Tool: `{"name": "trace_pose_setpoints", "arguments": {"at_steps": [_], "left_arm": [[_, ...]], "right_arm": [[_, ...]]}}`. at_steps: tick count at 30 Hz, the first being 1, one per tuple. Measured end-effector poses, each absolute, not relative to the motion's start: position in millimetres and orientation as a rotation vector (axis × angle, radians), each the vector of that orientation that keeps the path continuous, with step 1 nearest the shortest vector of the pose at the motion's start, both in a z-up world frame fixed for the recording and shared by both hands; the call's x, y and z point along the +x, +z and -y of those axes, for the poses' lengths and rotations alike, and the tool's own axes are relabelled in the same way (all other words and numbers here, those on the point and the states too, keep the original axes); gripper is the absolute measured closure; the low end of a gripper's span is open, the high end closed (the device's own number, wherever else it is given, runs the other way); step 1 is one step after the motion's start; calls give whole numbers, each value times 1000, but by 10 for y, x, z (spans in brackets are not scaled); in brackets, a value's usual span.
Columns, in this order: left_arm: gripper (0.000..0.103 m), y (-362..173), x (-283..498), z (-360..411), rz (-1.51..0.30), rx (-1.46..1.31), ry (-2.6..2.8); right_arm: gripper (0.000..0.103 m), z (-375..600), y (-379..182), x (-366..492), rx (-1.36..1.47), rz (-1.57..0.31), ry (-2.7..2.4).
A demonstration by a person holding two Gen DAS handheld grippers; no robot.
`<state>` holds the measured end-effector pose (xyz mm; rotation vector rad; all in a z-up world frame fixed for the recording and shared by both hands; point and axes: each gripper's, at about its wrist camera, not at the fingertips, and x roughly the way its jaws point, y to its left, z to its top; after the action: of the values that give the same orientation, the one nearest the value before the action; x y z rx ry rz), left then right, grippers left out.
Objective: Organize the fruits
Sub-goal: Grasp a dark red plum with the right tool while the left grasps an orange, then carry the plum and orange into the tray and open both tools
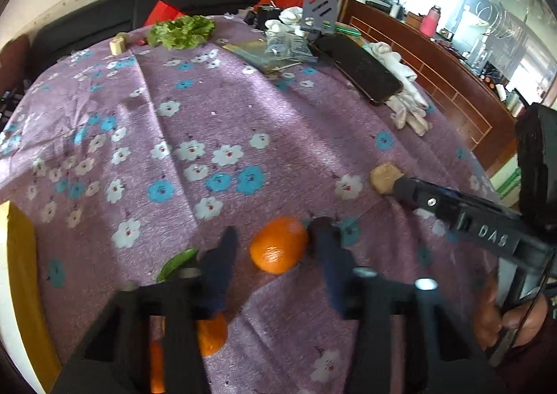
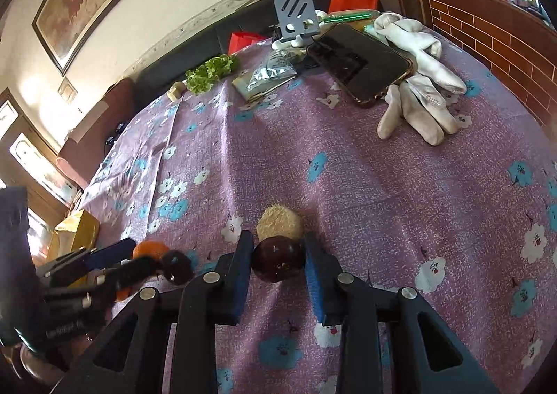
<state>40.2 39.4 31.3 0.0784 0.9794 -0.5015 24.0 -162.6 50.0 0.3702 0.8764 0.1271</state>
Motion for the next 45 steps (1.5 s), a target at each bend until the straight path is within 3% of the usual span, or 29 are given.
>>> {"name": "trace_pose_setpoints", "arguments": {"at_steps": [20,21,22,31,35,40,45], "left_arm": [[60,182,382,-170,-1019,307,-555],[61,176,374,-158,-1017,309,-549],[70,175,360,-149,-1011,314,-536],[70,326,154,-286,-962,247,-475],[70,506,18,-459,-933,177,-448],[70,864,-331,-888,-864,65,-384],[70,1083,-665,-1452,-816,0,-256]], "right_arm": [[72,1601,510,224,369,-871,150],[72,1603,512,225,371,-870,151],[72,1607,512,225,372,-869,151],[72,1609,577,190,368,-832,165],[72,1691,630,157,482,-787,282],[71,1829,453,230,839,-801,614],[71,1746,387,247,876,-844,645]]}}
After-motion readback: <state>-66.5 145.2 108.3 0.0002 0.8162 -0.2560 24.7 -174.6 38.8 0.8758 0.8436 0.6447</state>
